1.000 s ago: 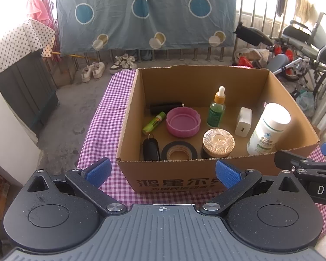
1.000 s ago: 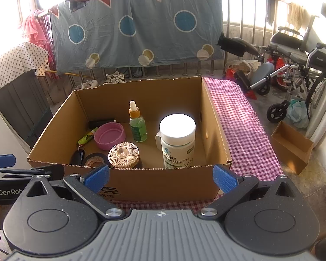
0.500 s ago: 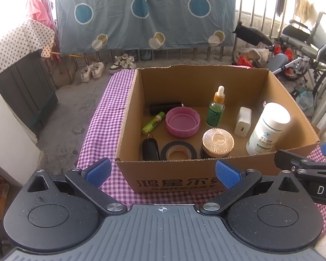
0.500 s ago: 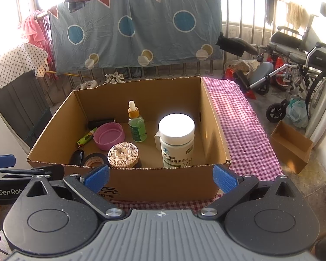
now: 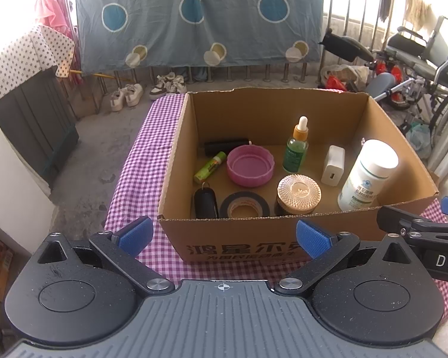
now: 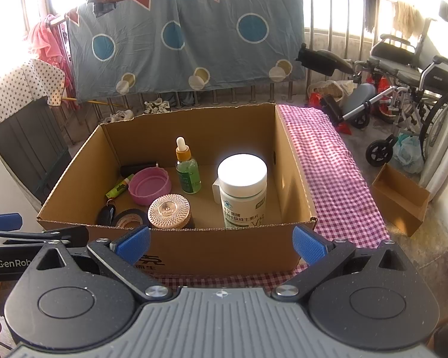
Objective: Organize rigid objects
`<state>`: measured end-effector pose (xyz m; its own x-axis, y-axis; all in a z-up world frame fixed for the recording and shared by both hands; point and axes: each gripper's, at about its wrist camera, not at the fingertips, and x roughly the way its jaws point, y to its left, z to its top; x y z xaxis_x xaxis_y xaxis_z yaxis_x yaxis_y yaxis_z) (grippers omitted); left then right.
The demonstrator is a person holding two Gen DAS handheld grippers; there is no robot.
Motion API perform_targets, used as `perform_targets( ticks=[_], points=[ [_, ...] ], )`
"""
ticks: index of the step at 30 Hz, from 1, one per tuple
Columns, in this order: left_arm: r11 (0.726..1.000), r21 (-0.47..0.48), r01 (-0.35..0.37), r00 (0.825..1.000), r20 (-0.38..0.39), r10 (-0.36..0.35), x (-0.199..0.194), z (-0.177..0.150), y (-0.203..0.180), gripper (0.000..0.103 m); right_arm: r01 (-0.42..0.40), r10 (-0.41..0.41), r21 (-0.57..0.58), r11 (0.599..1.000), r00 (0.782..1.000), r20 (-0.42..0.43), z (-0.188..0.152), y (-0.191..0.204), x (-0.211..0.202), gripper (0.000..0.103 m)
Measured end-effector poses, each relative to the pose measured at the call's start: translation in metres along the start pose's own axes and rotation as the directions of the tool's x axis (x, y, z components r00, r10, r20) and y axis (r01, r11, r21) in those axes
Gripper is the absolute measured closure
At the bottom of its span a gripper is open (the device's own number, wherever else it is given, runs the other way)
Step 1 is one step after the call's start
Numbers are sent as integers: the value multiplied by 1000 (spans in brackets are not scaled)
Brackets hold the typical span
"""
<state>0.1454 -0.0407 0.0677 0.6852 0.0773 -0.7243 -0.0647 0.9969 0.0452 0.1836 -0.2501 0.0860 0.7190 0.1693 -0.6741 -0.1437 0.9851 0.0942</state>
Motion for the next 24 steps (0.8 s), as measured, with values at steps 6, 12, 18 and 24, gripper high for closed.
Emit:
perform_targets(
  ticks=[6,12,18,24],
  points=[
    [1000,0,-1,1000,1,1,0,-1,0,0,0,0,0,1000,1000,1,0,0,0,0],
    [1000,-1,0,1000,2,0,0,-1,0,0,1,-1,0,1000,1000,1,0,0,0,0],
    [1000,-1,-2,1000,4,2,-1,-1,-1,0,1,-1,-1,1000,1000,3,2,1,-1,0],
    [1000,0,-3,1000,6,3,-2,-1,-1,0,1,-1,-1,1000,1000,4,2,1,-1,0]
  ],
)
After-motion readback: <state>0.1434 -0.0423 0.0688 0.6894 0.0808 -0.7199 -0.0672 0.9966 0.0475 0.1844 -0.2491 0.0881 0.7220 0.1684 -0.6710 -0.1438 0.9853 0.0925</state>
